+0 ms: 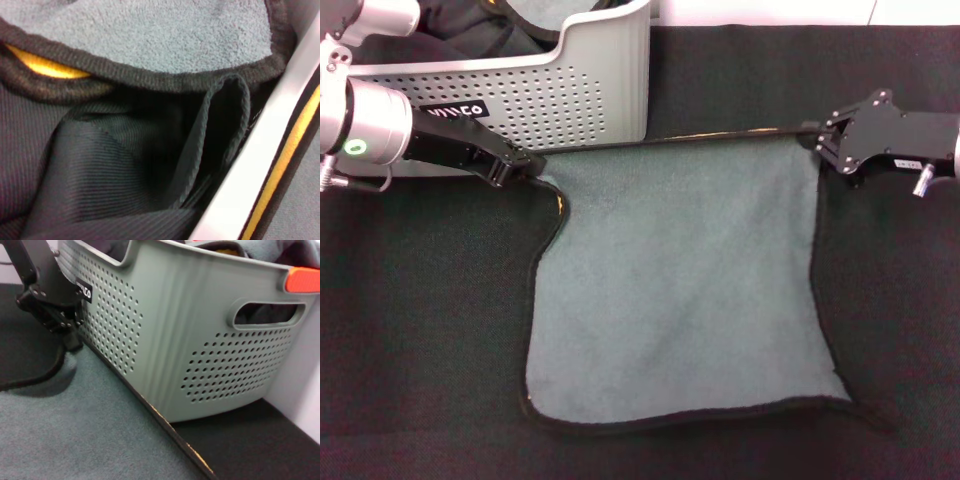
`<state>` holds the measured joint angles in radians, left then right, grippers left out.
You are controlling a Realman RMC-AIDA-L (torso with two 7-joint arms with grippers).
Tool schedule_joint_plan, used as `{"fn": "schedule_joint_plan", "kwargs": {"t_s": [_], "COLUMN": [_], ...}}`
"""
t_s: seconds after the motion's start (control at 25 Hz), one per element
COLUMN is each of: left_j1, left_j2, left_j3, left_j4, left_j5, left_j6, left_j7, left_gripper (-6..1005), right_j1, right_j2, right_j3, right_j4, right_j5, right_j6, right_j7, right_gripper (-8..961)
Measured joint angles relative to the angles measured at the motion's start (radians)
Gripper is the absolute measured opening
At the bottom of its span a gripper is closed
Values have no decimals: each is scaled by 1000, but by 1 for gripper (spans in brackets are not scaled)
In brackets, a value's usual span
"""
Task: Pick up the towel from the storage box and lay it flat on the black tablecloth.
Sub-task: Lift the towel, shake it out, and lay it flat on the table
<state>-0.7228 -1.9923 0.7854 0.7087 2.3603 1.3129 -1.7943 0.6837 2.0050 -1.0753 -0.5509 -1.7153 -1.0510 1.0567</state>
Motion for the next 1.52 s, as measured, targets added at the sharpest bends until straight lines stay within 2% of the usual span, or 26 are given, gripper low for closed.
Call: {"fn": "schedule_joint_plan", "kwargs": {"t_s": [0.4,1.32,1.52], "left_j1": [-1,-3,-1], "left_j2": [-6,-6,-8], "left_j3": [0,0,-2], "left_j4": [0,0,0], "left_j5": [0,0,-1], "left_j6": [0,-1,-1], "left_j7": [-4,-3,-19], "left_gripper": [23,23,52], "right_j1": [22,19,17], "right_j2": [1,10,13], "right_j3": [-12,-12,-21], "right_j4": [0,6,6], "right_j5": [-9,-9,-9], "right_j6": [24,37,41], "right_j7": [-35,-39,-29], "right_gripper": [94,112,115]}}
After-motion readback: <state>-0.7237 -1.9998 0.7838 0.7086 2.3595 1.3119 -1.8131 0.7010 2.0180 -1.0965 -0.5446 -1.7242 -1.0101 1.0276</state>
